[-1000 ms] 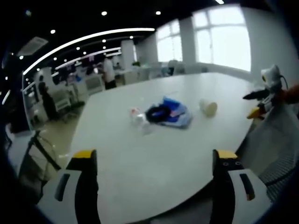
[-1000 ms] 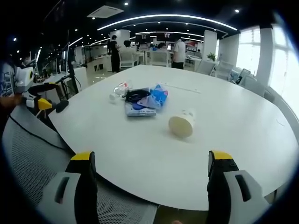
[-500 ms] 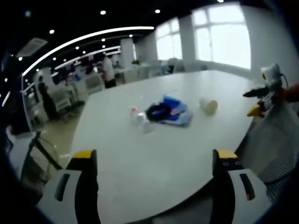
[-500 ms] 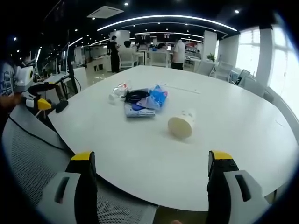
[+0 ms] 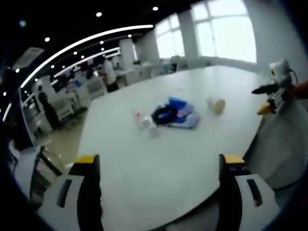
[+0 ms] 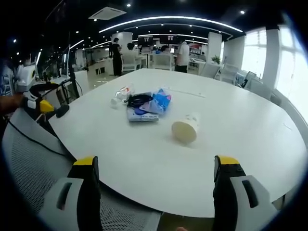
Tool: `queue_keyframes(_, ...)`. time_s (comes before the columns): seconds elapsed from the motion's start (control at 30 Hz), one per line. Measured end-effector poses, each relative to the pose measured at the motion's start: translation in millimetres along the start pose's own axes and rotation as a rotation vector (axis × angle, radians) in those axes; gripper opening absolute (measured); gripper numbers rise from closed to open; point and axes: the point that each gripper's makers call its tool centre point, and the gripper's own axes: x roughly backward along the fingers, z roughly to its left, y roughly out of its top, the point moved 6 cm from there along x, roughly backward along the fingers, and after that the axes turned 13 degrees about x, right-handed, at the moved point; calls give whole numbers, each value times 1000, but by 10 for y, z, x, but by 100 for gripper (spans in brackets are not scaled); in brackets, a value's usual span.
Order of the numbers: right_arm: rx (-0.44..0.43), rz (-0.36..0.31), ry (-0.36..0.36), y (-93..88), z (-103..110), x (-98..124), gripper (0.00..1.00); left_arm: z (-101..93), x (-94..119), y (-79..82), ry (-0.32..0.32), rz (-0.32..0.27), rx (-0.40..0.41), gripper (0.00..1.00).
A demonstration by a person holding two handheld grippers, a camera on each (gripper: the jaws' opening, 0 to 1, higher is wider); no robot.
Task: Arrange the tabletop items into an orderly group along one side of the table until the central work area is clear of visible clutter.
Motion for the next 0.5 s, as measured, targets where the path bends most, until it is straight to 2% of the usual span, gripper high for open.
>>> queue_keyframes(0.17,-5,0,-4,-1,-1,-2,99,19,-49,74,2,10,0,100)
queue_keyframes(0.5,-14,-2,-8,-1,-6,-1,99,20,-156,220,-5,-7,4,99)
